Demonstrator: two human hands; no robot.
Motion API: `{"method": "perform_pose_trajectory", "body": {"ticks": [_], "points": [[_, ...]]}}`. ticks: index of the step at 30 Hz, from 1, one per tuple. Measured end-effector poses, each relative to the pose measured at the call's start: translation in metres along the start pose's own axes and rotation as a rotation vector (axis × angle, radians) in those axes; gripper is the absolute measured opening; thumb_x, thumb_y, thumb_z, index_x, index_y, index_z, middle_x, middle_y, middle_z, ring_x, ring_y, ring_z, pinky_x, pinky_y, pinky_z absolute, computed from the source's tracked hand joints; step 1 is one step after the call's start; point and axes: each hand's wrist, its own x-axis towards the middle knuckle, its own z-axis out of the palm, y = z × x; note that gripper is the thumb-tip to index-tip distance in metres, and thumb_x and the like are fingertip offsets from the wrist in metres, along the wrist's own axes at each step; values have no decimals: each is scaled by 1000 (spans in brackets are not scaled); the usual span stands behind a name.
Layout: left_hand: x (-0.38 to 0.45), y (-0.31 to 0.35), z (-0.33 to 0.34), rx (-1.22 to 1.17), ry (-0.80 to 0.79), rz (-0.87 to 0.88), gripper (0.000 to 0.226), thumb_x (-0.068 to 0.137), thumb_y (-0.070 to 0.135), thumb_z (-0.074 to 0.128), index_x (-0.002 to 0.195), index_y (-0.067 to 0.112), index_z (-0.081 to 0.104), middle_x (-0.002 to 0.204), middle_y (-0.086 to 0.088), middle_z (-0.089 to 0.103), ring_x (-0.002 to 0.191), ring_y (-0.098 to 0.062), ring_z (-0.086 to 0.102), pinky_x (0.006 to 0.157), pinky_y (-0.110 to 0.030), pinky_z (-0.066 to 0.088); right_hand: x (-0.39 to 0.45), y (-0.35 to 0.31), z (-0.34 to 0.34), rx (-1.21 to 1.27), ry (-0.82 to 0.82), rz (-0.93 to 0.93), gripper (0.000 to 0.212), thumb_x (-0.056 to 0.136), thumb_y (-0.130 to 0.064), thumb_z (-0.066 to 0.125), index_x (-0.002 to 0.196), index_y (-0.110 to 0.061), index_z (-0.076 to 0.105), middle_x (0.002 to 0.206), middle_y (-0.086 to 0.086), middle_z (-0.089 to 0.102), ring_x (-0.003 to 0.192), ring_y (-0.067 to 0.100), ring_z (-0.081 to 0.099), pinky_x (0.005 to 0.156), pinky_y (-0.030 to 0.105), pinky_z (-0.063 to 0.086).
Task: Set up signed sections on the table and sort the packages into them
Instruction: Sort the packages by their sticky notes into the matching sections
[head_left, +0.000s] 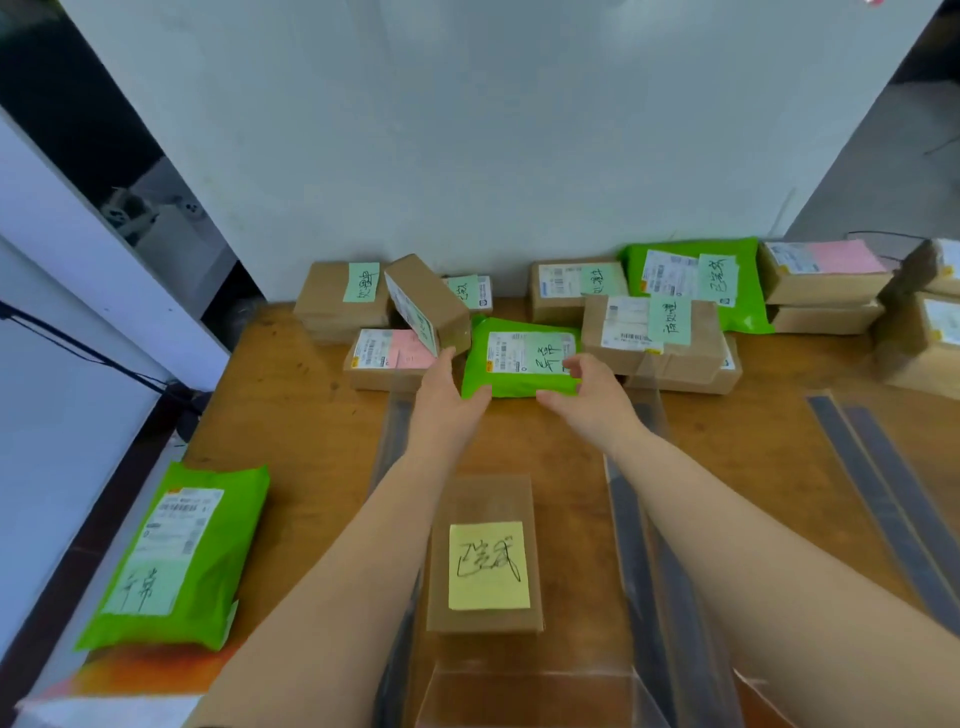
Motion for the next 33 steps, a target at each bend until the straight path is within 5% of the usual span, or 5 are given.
{"method": "perform_pose_trajectory", "body": {"ticks": [11,16,23,27,33], "points": [[117,-17,-9,-272,122,-144,52,86,15,56,135,16,37,128,-2,53,114,-20,53,95,-35,45,113,-60,81,-8,-105,-162,81,74,-30,72,140,-11,30,137,10,39,123,25,44,94,32,37],[136,-32,-11,-260,119,-153,49,89,19,54,136,19,39,114,9,48,100,-8,49,80,-23,38,142,-68,106,-41,-38,-180,75,75,-28,68,138,-14,31,127,9,46,107,26,53,77,29,40],[146,-29,-13,-283,54,-88,50,90,19,55,137,18,38,133,2,50,109,-6,48,79,-17,38,157,-61,88,199,47,-32,71,69,-27,74,131,-13,42,111,0,55,97,15,53,76,25,43],[146,-17,-4,-341,74,-84,43,89,15,57,130,19,45,103,18,56,80,19,55,59,1,40,150,-57,51,341,151,-11,70,68,-27,77,129,-18,43,103,-10,51,91,8,51,64,8,37],[134,23,39,-340,-104,-112,51,88,19,59,135,15,40,136,-5,48,114,-15,49,87,-24,38,131,-31,-39,542,292,23,62,69,-20,78,123,-20,47,111,-2,62,102,13,60,84,28,51]]}}
